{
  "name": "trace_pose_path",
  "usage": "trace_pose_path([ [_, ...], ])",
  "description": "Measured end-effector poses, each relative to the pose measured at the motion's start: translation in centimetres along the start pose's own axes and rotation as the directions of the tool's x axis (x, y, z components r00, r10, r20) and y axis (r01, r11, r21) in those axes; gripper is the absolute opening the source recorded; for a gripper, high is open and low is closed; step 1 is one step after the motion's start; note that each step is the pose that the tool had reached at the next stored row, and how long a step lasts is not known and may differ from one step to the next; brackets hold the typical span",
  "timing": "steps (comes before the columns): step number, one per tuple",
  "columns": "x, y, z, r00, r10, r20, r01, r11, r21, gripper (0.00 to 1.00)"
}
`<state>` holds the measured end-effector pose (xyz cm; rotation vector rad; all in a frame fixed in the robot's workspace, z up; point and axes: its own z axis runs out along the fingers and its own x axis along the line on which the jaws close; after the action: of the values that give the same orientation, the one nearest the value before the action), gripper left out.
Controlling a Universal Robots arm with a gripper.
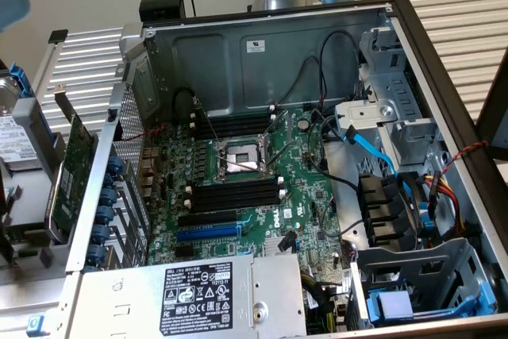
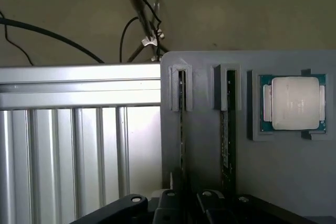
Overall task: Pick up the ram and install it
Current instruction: 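Pick up the ram and move it above insertion slot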
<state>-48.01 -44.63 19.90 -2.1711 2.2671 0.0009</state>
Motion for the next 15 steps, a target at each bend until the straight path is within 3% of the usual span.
trace_pose_path([
  [2, 0.0, 0.01, -0.35, 1.0000, 0.000, 0.0000, 0.000, 1.0000, 0.0000, 0.13],
  [15, 1.1, -0.06, -6.28, 1.0000, 0.000, -0.0001, 0.000, 1.0000, -0.0001, 0.13],
])
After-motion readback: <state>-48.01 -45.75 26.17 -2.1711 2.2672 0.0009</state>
